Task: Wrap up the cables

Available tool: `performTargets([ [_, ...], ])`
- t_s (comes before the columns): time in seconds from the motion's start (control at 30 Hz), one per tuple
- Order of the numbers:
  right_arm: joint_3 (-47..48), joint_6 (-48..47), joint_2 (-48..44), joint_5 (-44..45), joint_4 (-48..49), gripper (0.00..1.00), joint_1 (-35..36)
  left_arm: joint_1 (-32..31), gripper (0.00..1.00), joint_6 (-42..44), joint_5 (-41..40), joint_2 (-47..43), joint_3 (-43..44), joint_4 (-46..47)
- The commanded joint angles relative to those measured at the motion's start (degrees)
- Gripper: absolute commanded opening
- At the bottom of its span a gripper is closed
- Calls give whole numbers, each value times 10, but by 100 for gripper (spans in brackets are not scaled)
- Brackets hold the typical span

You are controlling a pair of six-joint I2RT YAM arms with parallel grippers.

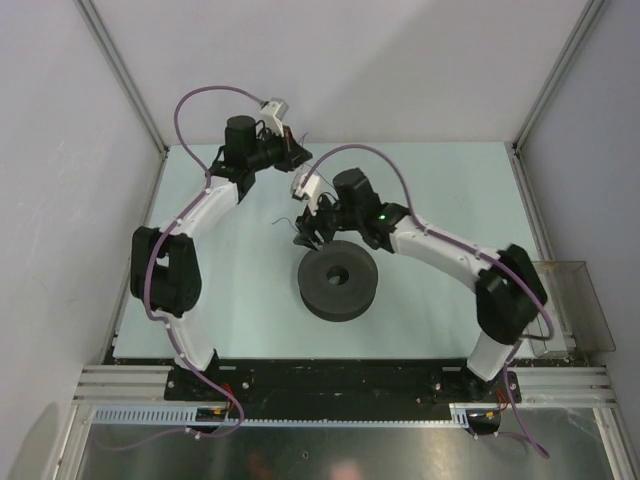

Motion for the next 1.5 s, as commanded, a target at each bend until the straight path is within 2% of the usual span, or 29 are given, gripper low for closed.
performTargets([
  [0.0,7,-32,64,66,109,63,4,13,0,-70,33,24,40,15],
  [0.2,12,8,152,79,232,65,-2,31,0,-100,55,60,34,13],
  [0.33,63,33,221,82,247,66,-1,44,0,-110,70,83,36,13],
  [0.63,186,40,356,143,195,68,-3,52,0,-106,83,99,38,15],
  [1.0,271,39,415,191,134,70,-12,60,0,-100,87,115,43,21],
  [1.17,334,58,446,218,30,71,-15,62,0,-107,85,124,55,22],
  [1.37,383,65,478,224,-34,63,-19,62,0,-113,86,128,59,25],
  [1.47,422,60,499,227,-71,53,-20,63,0,-119,87,130,60,25],
])
